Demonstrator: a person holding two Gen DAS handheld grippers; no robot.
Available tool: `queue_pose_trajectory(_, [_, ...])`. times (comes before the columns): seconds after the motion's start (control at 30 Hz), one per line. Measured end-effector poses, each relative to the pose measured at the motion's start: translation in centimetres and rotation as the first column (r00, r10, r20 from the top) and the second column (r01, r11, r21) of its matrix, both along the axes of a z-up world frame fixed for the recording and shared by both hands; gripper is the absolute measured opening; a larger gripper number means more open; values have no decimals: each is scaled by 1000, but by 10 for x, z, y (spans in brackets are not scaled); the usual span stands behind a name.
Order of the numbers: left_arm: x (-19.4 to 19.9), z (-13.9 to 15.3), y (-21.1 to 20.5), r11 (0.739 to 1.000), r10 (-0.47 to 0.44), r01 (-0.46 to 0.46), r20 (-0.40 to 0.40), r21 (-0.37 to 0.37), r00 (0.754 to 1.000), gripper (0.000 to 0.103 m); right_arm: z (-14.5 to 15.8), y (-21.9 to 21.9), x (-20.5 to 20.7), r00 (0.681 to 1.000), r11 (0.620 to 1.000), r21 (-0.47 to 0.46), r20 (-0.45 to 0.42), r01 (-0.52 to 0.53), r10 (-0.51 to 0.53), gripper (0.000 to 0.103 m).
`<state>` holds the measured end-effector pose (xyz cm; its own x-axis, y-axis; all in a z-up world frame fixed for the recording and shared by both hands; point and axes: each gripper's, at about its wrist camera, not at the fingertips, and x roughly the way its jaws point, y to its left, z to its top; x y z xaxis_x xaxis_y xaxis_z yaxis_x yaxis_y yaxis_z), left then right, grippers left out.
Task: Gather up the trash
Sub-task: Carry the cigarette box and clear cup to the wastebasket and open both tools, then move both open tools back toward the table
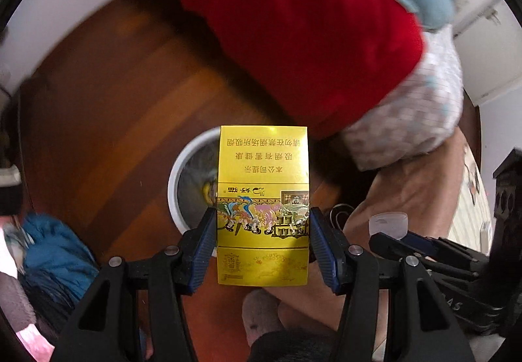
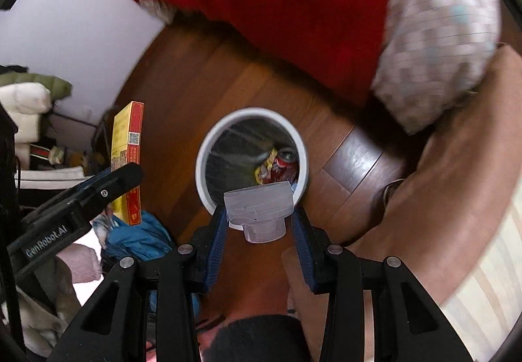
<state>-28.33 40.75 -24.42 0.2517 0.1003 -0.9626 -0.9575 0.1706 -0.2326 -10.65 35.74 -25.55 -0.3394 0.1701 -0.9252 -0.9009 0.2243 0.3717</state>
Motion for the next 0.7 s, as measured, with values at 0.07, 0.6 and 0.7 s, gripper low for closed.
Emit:
queue_pose_trajectory(0.07, [-7,-23,14,997,22,-20,26,-78,999,53,-20,16,-6,1000,999,-39,3,-18,18,41])
queue_pose_trajectory(0.6, [-52,-62,29,979,180,-183,-40,-93,983,97,-116,77,-33,997,980,-192,-69,-56,43,79])
queue_pose_trajectory(0.7, [-55,-53,13,977,208,-211,-99,-13,973,97,-115,72,-31,997,980,-189,-62,-63,52,97])
